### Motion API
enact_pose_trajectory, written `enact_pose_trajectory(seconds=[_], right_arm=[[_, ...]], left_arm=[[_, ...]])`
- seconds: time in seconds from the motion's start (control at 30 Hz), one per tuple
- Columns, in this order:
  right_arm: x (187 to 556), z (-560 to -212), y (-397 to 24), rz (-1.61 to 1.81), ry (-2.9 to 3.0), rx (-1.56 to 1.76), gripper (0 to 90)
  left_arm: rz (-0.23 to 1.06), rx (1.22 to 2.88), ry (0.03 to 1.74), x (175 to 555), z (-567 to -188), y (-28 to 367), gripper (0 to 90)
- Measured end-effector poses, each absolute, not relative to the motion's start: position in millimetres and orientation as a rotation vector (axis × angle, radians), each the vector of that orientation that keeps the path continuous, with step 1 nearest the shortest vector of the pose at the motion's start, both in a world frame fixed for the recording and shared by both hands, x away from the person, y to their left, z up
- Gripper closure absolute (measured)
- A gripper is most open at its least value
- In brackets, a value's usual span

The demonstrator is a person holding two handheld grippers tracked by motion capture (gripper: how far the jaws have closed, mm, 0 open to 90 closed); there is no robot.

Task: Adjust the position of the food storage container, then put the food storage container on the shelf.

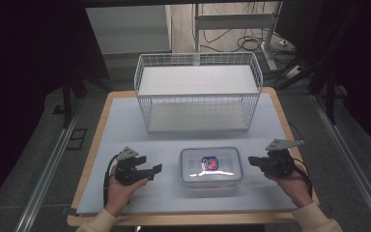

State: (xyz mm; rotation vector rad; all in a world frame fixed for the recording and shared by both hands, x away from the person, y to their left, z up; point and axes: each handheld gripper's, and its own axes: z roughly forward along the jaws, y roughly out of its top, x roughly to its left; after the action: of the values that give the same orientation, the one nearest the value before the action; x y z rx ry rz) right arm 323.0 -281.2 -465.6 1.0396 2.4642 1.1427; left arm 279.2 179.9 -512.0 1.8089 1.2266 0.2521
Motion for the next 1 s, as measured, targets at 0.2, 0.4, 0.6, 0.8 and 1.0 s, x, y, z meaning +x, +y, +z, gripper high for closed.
enact_pose_trajectory(seconds=[0.2,0.4,0.6,0.8,1.0], right_arm=[[321,-471,-287,1.14,2.463,1.069,88.6],[323,-469,-287,1.201,2.465,1.058,47.7],[328,-466,-284,1.271,2.452,1.13,27.0],[327,-462,-279,1.309,2.485,1.122,21.2],[326,-463,-278,1.302,2.484,1.125,20.4]], left_arm=[[0.243,1.807,1.227,279,-512,178,21.9],[0.214,1.792,1.221,276,-509,178,21.5],[0.136,1.766,1.233,278,-509,170,19.0],[0.037,1.756,1.22,279,-507,155,17.5],[-0.026,1.764,1.193,281,-508,141,16.9]])
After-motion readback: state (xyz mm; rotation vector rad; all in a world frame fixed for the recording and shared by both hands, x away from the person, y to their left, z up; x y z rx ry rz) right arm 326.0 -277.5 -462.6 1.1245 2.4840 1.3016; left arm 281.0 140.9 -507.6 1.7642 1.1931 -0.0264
